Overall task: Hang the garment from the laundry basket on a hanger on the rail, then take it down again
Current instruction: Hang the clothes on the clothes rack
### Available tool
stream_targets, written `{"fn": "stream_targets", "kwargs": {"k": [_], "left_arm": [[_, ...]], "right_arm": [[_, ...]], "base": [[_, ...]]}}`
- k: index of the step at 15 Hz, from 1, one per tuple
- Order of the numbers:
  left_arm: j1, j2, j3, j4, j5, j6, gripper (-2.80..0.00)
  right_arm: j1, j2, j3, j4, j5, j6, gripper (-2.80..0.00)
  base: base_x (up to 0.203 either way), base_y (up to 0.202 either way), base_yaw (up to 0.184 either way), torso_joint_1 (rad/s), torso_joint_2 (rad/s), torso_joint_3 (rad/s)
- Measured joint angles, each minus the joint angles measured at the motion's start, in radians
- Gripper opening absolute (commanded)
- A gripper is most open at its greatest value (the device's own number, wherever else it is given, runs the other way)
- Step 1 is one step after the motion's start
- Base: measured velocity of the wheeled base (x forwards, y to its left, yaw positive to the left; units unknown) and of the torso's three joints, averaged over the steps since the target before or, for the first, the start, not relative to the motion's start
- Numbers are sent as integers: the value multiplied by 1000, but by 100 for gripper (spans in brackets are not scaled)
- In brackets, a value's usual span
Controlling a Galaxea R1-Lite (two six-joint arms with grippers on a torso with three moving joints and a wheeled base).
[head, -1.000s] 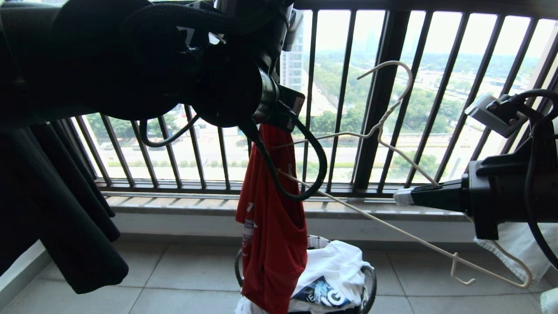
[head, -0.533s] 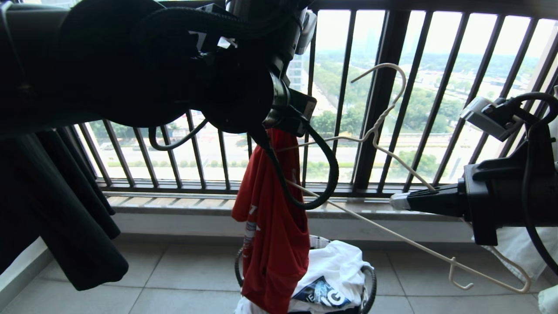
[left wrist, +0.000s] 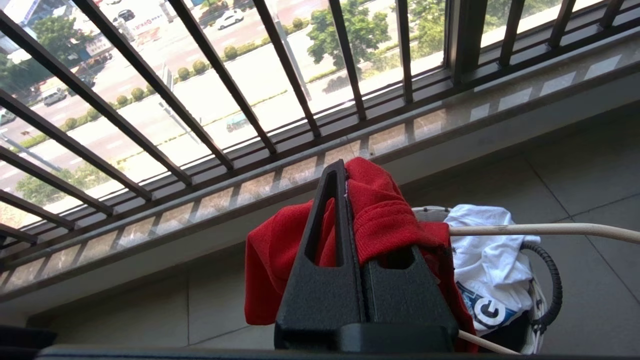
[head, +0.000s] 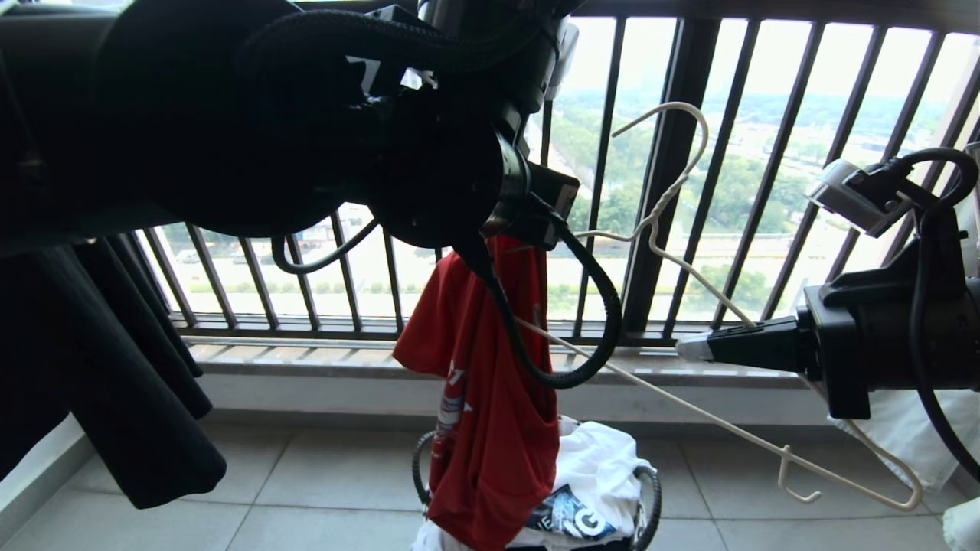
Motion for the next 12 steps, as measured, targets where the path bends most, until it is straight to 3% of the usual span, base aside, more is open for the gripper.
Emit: {"fn": "stream_targets", "kwargs": {"k": [12], "left_arm": [[-102, -1, -1, -6, 0, -16, -280]], "right_arm": [[-38, 26, 2, -35, 54, 16, -280]], "base": [[0, 0, 0, 0, 0, 0]]}}
